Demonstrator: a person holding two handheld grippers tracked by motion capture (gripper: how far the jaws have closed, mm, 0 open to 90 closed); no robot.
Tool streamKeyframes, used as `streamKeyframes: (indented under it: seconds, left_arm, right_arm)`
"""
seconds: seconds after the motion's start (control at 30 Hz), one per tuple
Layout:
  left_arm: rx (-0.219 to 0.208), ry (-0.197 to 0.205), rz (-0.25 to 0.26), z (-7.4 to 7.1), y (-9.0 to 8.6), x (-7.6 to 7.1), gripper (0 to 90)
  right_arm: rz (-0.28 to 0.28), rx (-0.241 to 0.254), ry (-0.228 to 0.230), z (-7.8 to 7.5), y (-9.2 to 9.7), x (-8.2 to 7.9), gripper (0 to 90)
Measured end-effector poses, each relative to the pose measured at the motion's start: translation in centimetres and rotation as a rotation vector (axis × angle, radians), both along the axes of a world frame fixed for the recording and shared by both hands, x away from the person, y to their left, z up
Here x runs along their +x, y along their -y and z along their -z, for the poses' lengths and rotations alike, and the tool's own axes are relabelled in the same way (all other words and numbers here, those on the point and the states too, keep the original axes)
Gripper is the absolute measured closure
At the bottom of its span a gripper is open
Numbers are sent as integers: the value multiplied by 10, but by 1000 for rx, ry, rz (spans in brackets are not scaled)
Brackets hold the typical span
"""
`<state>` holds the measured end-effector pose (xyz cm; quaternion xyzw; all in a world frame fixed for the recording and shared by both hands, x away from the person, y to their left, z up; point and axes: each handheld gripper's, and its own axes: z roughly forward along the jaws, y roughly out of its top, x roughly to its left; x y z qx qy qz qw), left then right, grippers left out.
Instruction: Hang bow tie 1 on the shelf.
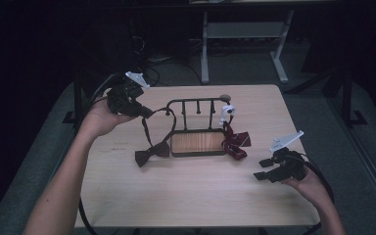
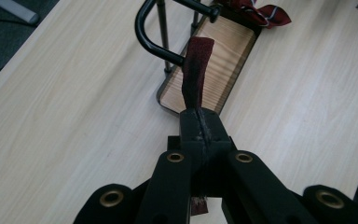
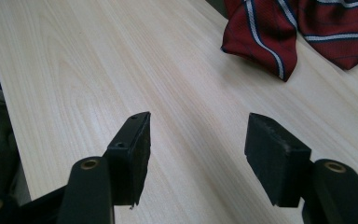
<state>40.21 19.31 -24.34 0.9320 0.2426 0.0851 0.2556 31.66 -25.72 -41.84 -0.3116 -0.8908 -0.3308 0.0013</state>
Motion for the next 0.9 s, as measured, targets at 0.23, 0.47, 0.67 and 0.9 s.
streamKeyframes:
  seconds: [0.23, 0.47, 0.67, 0.9]
  left_arm:
    - [2, -10, -10, -1, 2, 9, 900]
    - [1, -23, -11, 1, 8, 20, 900]
    - [1, -40, -36, 4, 8, 29, 900]
    - [21, -43, -69, 8, 8, 35, 900]
  right_arm:
    - [3, 2, 1, -1, 2, 0, 406]
    - [8, 4, -1, -1, 3, 0, 406]
    - [10, 4, 1, -1, 5, 0, 406]
    - [5, 3, 5, -1, 5, 0, 406]
